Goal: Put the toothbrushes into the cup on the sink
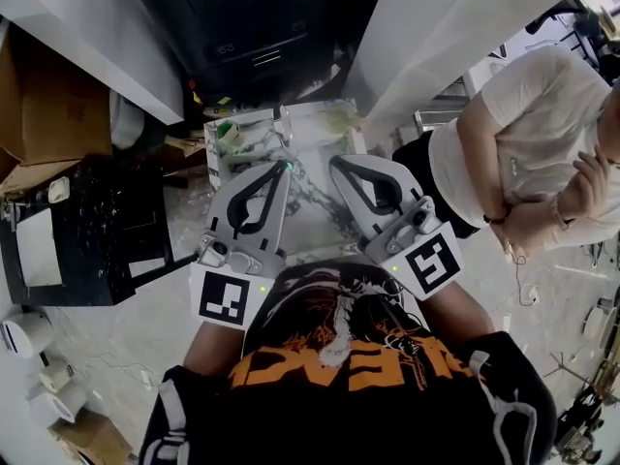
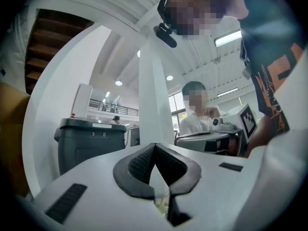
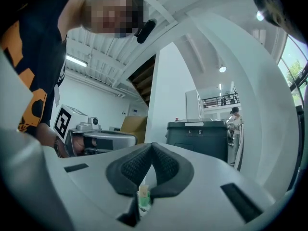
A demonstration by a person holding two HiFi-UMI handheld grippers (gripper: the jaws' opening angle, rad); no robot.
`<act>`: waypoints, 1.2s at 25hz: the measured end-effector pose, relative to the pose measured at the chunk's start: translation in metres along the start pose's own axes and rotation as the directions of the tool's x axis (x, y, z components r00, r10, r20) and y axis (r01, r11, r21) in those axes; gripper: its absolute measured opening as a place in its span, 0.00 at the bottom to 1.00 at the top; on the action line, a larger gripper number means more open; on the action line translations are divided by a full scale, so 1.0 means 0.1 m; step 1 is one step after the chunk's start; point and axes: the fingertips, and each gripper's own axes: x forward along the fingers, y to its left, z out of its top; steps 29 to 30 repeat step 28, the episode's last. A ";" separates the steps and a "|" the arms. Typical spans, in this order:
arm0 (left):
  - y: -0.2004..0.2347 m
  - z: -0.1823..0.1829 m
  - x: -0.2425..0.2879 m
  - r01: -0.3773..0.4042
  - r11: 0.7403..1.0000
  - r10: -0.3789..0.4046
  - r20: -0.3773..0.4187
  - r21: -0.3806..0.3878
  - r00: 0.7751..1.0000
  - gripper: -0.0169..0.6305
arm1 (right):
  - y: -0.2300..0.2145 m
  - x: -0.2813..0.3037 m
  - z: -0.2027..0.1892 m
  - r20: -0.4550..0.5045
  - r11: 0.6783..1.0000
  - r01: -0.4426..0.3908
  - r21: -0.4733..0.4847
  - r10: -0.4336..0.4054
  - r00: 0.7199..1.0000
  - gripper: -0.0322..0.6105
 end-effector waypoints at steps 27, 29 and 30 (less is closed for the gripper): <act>-0.01 -0.09 -0.11 -0.014 1.000 0.014 -0.044 -0.005 0.999 0.06 | 0.16 0.06 -0.05 -0.001 1.000 -0.018 -0.010 0.018 1.000 0.07; -0.01 -0.09 -0.12 -0.014 1.000 0.014 -0.045 -0.005 0.999 0.06 | 0.17 0.06 -0.05 -0.003 1.000 -0.019 -0.010 0.019 1.000 0.07; -0.01 -0.09 -0.12 -0.014 1.000 0.014 -0.045 -0.005 0.999 0.06 | 0.17 0.06 -0.05 -0.003 1.000 -0.019 -0.010 0.019 1.000 0.07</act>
